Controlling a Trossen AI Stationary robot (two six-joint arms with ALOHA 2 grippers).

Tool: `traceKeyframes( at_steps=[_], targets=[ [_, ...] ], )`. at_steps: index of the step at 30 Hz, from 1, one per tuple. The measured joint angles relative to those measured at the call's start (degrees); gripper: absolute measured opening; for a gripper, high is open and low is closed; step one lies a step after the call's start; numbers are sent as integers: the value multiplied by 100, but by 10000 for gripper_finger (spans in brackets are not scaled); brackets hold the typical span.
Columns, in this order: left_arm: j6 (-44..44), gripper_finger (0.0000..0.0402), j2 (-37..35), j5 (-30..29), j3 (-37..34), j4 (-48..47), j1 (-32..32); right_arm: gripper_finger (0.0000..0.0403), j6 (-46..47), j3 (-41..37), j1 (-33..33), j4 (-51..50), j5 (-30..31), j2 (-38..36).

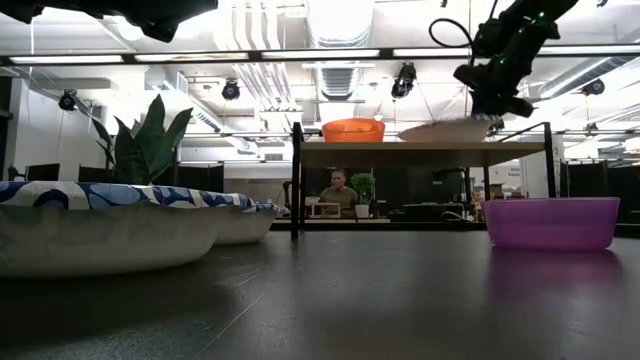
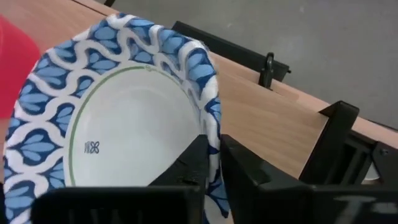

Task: Place and stack bowls onto a shelf
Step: Put the white paper plate on the shelf, then stack the violet bowl in the orange bowl on the stock shelf

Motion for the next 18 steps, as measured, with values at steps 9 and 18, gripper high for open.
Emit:
traceKeyframes(
  at_steps=[9,18],
  targets=[
    [0,38,0,0,0,0,-2,119,113,119,2,135,285,5],
    [-17,38,0,0,0,-2,-2,159,462,1091,403,-510,263,-182]
  ],
)
